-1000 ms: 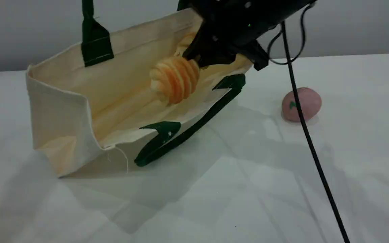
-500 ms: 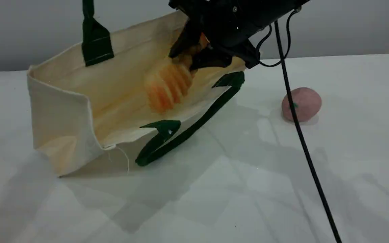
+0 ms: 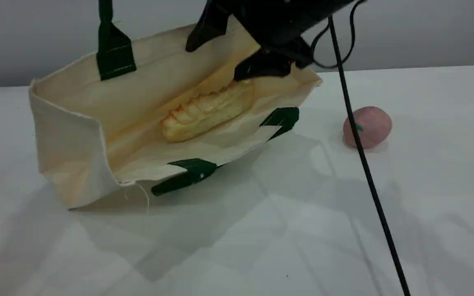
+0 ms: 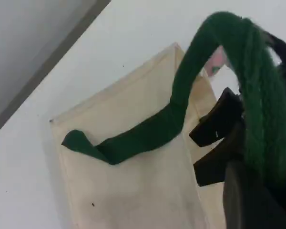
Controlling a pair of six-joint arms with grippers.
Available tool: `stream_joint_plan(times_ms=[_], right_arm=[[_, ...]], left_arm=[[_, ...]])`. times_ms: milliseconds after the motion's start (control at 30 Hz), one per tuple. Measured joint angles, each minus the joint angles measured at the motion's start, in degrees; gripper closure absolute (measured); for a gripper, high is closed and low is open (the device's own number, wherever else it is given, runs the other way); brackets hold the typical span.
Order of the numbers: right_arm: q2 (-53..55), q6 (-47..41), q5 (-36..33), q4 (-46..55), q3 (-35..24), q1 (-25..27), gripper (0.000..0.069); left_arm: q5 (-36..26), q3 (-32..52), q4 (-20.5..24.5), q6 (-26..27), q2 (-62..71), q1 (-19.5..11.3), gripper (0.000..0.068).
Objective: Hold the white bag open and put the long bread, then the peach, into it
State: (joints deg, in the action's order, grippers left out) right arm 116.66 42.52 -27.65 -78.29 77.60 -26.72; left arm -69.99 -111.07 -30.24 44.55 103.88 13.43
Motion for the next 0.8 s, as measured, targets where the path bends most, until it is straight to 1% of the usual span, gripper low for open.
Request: stream_joint_plan(times_ms=[67, 167, 300, 433, 633, 800], right_arm=[[-1.40, 1.55, -0.10, 1.80, 0.00, 0.37, 0.0111], [-3.88, 1.68, -1.55, 6.10, 0.00, 1.49, 0.0114], [-7.44, -0.83, -3.42, 13.14, 0.00, 4.40, 0.0114], [-10.11, -7.16, -6.02, 22.47, 0.00, 8.29, 0.0114], [-10.09, -18.67, -7.87, 40.14, 0.00, 14.60, 0.0114], [-8.72, -27.88, -7.60, 55.68, 0.00, 14.67, 0.0114]], left_arm=[[0.00, 0.00, 0.10, 0.00, 0.00, 0.00, 0.0593], [0.00, 0.00, 0.17, 0.00, 0.00, 0.00, 0.0593], [0.00, 0.00, 0.24, 0.00, 0.00, 0.00, 0.0593], [0.00, 0.00, 0.24, 0.00, 0.00, 0.00, 0.0593], [0.00, 0.00, 0.24, 0.00, 0.00, 0.00, 0.0593], [0.00, 0.00, 0.24, -0.05, 0.00, 0.00, 0.0593]])
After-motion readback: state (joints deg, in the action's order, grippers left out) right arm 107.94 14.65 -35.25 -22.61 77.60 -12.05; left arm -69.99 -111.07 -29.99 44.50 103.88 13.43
